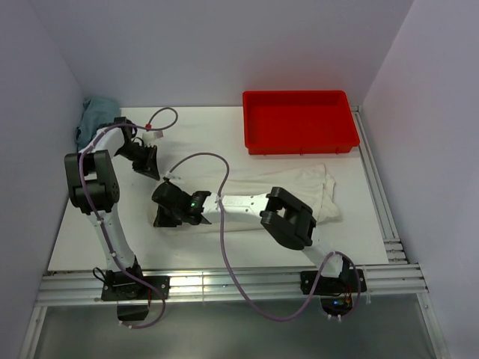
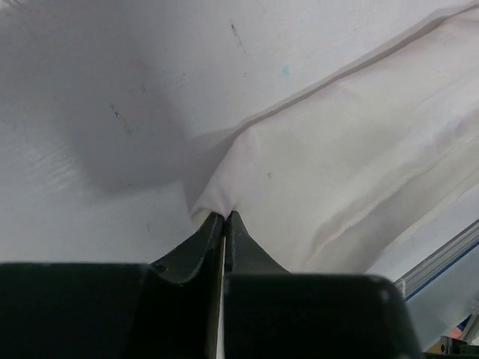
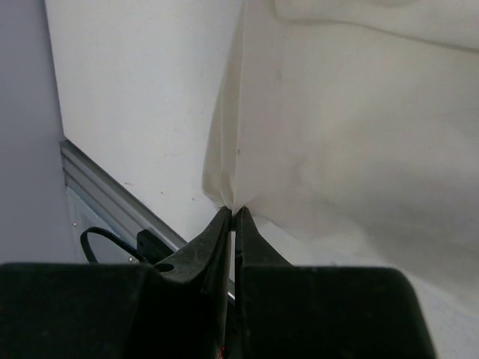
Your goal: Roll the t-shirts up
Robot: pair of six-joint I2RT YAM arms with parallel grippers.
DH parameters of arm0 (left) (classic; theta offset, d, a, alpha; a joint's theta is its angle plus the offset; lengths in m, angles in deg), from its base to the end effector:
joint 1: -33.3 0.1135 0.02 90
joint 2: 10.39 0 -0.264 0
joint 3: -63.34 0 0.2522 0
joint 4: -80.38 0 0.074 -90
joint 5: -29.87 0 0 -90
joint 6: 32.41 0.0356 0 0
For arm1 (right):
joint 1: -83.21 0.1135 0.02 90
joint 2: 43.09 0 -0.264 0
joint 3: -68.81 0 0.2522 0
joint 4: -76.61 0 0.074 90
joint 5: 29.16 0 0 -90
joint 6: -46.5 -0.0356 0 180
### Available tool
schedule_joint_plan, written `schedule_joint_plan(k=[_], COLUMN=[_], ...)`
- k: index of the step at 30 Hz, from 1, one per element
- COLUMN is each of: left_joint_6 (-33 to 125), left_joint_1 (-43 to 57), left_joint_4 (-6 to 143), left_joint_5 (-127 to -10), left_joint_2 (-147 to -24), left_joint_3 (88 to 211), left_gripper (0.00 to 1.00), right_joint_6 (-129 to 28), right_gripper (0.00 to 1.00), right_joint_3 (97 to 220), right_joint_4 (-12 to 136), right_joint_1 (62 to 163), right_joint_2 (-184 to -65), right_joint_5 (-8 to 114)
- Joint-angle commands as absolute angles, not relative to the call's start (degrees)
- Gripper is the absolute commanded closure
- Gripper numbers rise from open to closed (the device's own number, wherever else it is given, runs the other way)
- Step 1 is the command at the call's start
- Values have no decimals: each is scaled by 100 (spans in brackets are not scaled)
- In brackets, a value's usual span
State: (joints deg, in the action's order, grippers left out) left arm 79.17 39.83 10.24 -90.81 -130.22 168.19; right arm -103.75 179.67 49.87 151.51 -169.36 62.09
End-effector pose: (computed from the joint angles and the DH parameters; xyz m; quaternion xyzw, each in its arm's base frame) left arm 0.4033 0.0279 0.1731 0.1373 0.9537 -0.2464 0.1040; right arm 0.1858 0.4648 0.1858 -0.0597 0.9121 0.3610 0.1850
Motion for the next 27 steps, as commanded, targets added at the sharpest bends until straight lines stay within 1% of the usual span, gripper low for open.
schedule_joint_plan(k=[1, 7, 13, 16, 17, 19, 23, 24, 27], left_joint_6=[7684, 7508, 7297, 7218, 7183, 7139, 7095, 7086, 7042], left_joint_1=[3893, 3700, 3427, 3383, 3183, 3119, 2970, 2952, 2873], left_joint_4=[1160, 1151, 1265, 1283, 1292, 1335, 1397, 1389, 1441], left_joint_5=[-8853, -8545, -8220, -8114, -8079, -8009, -7947, -7938, -7947], left_joint_2=[-12562, -12491, -12491, -12517, -12526, -12535, -12552, -12561, -12561], left_joint_3=[17114, 17203, 17220, 17247, 17247, 17221, 17168, 17168, 17176], left_gripper=[96, 97, 97, 96, 96, 96, 95, 94, 87], right_joint_6=[-10432, -10529, -10704, -10810, -10836, -10906, -10968, -10986, -11030], right_gripper=[94, 94, 95, 95, 95, 95, 95, 95, 95], right_joint_3=[17776, 17398, 16731, 16415, 16343, 16151, 16009, 16000, 15983], right_joint_4=[5265, 5449, 5634, 5757, 5792, 5880, 5924, 5924, 5907], right_joint_1=[15107, 15107, 15124, 15133, 15133, 15142, 15159, 15168, 15194], right_joint_2=[-16403, -16183, -15867, -15700, -15664, -15577, -15567, -15585, -15638], right_joint_5=[6426, 6523, 6672, 6769, 6778, 6822, 6848, 6848, 6883])
